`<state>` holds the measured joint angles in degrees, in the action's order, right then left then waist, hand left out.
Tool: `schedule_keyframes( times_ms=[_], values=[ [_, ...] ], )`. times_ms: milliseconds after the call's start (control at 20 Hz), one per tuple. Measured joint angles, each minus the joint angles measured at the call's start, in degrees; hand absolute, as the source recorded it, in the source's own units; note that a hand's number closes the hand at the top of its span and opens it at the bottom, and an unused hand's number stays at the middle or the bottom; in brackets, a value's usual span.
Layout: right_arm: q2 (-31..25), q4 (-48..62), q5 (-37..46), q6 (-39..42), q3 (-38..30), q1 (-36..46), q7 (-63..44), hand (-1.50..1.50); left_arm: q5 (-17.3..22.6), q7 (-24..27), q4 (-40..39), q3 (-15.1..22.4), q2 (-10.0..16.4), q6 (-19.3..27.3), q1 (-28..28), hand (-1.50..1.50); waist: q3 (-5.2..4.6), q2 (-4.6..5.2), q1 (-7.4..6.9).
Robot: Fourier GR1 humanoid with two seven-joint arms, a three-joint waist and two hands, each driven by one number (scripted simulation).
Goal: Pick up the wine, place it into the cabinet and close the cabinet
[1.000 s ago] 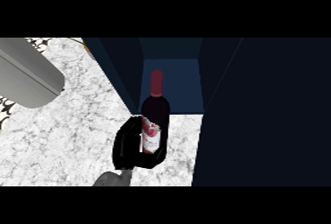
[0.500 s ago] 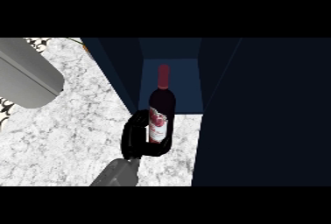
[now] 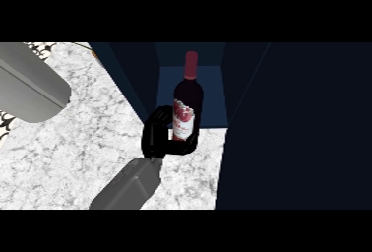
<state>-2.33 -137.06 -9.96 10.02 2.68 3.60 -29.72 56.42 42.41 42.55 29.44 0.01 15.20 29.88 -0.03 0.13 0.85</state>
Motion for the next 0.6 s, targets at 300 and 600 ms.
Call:
schedule_keyframes(
  times_ms=[300,600],
  values=[
    [0.3,-0.5,-0.1,0.0,0.5,-0.8,0.3,-1.5,3.2,-2.1,-3.3,-1.8,0.0,1.4,5.8,1.5,0.0,0.0,0.02],
    [-0.1,0.4,-1.1,-0.1,-0.4,0.8,0.3,-1.5,7.3,-0.1,-9.9,-2.2,0.0,0.9,11.4,1.5,-0.01,0.12,0.4]
  ],
)
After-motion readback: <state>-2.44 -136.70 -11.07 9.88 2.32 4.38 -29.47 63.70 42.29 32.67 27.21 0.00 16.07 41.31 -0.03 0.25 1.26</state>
